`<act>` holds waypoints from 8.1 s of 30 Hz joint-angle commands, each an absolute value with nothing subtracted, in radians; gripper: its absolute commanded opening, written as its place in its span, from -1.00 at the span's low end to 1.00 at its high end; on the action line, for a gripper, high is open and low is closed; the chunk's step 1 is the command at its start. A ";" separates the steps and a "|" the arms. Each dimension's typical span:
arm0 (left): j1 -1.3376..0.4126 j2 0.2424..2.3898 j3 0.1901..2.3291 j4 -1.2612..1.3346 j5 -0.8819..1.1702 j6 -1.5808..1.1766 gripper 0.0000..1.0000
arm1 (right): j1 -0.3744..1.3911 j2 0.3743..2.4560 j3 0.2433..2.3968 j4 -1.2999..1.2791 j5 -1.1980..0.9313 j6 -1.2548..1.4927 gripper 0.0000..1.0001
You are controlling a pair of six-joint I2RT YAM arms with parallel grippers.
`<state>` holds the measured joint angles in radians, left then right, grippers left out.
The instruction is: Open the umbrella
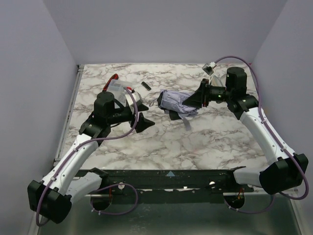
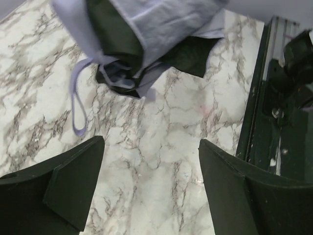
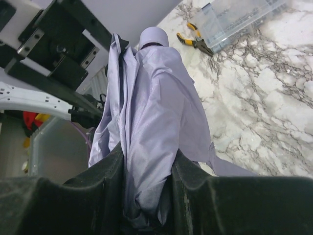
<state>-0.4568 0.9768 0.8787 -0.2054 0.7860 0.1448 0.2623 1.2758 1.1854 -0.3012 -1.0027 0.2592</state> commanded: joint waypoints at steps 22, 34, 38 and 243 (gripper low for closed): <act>-0.566 1.150 1.019 -0.223 0.667 0.510 0.16 | 0.265 1.228 1.214 -0.452 -1.239 0.101 -0.99; -0.557 1.118 0.981 -0.344 0.546 0.654 -1.00 | 0.263 1.249 1.275 -0.701 -1.183 -0.103 -0.99; -0.479 1.098 0.966 -0.374 0.558 0.665 -1.00 | 0.264 1.252 1.273 -0.704 -1.158 -0.107 -1.00; -0.109 1.232 1.182 0.394 0.805 -0.995 0.96 | 0.083 1.162 1.113 0.362 -1.012 0.660 -0.99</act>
